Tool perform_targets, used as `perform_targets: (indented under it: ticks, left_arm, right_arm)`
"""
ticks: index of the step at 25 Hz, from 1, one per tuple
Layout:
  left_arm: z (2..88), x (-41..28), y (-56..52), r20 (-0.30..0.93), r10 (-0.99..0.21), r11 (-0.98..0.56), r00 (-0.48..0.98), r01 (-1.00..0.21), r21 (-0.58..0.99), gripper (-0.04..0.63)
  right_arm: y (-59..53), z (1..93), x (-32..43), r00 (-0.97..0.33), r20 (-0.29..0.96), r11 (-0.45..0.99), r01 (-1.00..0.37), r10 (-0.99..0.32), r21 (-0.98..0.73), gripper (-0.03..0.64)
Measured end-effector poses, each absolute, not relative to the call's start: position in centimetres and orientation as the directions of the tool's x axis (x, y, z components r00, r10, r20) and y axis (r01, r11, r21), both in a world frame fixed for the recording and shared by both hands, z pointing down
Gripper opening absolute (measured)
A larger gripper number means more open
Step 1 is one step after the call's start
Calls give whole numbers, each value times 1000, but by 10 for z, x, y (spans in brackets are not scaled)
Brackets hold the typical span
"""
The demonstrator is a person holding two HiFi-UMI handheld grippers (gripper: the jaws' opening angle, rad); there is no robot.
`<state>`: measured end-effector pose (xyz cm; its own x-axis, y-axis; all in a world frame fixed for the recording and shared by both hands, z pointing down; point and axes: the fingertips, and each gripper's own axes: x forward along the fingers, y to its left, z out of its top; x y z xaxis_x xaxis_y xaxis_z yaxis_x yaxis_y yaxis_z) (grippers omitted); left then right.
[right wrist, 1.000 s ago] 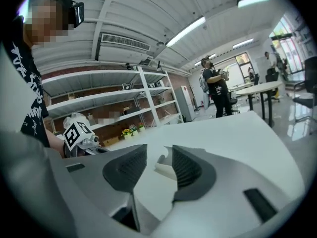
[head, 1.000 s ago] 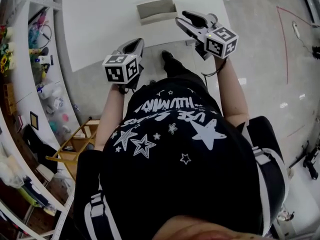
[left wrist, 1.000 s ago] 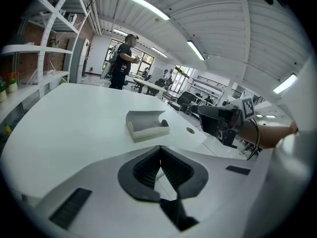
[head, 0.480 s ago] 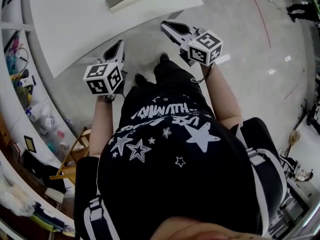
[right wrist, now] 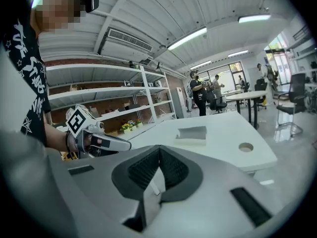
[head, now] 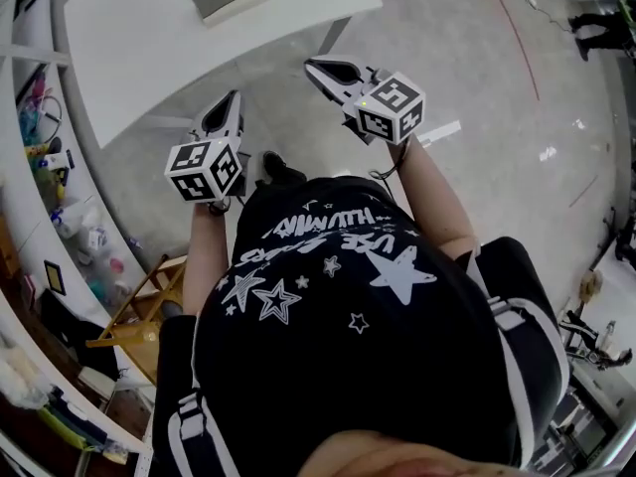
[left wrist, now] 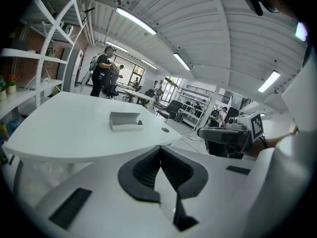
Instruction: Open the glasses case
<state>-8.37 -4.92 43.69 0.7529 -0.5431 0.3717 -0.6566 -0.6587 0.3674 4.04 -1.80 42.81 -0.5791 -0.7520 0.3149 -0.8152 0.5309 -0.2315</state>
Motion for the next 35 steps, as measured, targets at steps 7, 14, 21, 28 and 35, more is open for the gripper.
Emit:
perform_targets:
  ticks: [7,14,21,28,35]
  left_arm:
    - [421,-51,3,351,-562,-666,749,-661,346,12]
    - [409,-41,66,317,-598,-658,736,-677,331,12]
    - [414,-28,146,313,-613,-642,726,-688,339,12]
    - [412,-13,211,309,-641,-611,703,-710,349,12]
    - [395,-25,238,286,-670,-603,686,-726,330,12]
  right_arm:
    - [33,422,68,-602,301,561,-799,-740,-219,8]
    - [89,417,75,-616,259,582,-787,-744,-203,8]
    - [167,422,86,-637,247,601,-770,-730,-213,8]
    - [224,428,107,-666,253,632,-746,-702,-212,8]
    - [245,420,106,-669,220,636,-743,-710,-208,8]
